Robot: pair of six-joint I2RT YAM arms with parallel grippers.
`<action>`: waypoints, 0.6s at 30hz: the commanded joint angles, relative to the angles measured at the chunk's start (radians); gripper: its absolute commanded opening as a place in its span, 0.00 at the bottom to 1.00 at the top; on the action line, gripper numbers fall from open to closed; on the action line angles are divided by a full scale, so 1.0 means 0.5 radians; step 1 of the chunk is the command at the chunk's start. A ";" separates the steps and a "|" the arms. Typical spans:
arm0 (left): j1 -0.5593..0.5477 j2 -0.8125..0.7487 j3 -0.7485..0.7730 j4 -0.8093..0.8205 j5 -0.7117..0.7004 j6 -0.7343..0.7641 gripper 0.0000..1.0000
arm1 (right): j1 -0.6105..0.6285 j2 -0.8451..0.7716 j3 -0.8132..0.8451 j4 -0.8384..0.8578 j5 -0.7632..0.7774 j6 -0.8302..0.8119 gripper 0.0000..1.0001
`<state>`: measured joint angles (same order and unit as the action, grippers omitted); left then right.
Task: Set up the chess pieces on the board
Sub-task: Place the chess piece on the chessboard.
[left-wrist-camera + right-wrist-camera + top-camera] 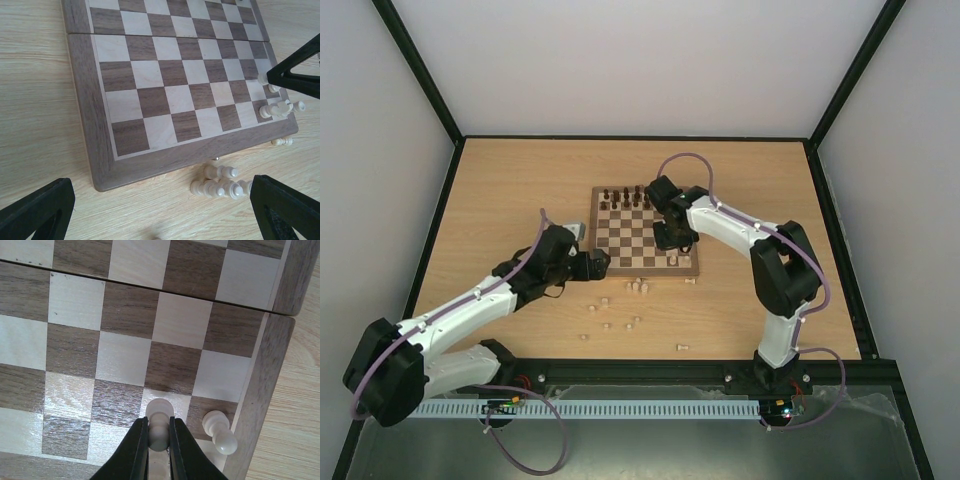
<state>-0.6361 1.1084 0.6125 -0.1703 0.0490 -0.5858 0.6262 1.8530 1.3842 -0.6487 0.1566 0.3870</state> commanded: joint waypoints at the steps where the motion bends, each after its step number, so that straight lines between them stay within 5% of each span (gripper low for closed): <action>1: -0.030 0.026 0.066 0.019 -0.048 0.021 0.99 | -0.015 0.047 0.005 -0.063 -0.027 -0.040 0.09; 18: -0.059 0.020 0.050 0.014 -0.079 0.001 0.99 | -0.025 0.098 -0.063 -0.043 -0.031 -0.056 0.09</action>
<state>-0.6582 1.1156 0.6235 -0.1684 0.0246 -0.5865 0.6189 1.8900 1.3769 -0.6403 0.1390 0.3691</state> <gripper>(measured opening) 0.991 0.094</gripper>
